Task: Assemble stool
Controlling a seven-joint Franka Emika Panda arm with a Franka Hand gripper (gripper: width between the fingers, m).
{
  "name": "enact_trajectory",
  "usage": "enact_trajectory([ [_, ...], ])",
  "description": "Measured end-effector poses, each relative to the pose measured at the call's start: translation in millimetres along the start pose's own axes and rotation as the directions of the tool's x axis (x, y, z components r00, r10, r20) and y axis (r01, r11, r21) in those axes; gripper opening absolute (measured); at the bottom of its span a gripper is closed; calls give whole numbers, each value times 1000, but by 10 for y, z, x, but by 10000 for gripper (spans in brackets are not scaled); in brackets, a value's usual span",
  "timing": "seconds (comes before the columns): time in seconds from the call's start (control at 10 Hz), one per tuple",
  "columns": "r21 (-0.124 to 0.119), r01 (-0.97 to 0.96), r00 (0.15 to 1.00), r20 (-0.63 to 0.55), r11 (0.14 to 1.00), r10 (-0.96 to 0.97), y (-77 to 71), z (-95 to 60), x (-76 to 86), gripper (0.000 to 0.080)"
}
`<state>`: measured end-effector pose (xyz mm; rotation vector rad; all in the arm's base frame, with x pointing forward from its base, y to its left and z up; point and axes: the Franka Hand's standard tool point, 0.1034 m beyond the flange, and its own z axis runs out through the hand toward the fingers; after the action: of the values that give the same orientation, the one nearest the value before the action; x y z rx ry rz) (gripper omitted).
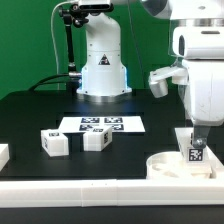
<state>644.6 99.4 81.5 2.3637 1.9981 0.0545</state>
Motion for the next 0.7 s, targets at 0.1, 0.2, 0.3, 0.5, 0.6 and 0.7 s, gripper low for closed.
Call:
enact_trajectory([
  [0.1, 0, -2, 1000, 0, 1000, 2, 0, 0, 0, 626],
  [0.2, 0, -3, 1000, 0, 1000, 3, 2, 1, -8, 438],
  [0.3, 0, -14, 1000, 0, 1000, 14, 3, -1, -12, 438],
  [0.5, 0, -36, 999, 0, 999, 36, 5, -1, -18, 338],
  [0.6, 0, -81, 997, 0, 997, 81, 5, -1, -18, 338],
  [0.7, 1, -156, 988, 0, 988, 156, 3, 0, -19, 338],
])
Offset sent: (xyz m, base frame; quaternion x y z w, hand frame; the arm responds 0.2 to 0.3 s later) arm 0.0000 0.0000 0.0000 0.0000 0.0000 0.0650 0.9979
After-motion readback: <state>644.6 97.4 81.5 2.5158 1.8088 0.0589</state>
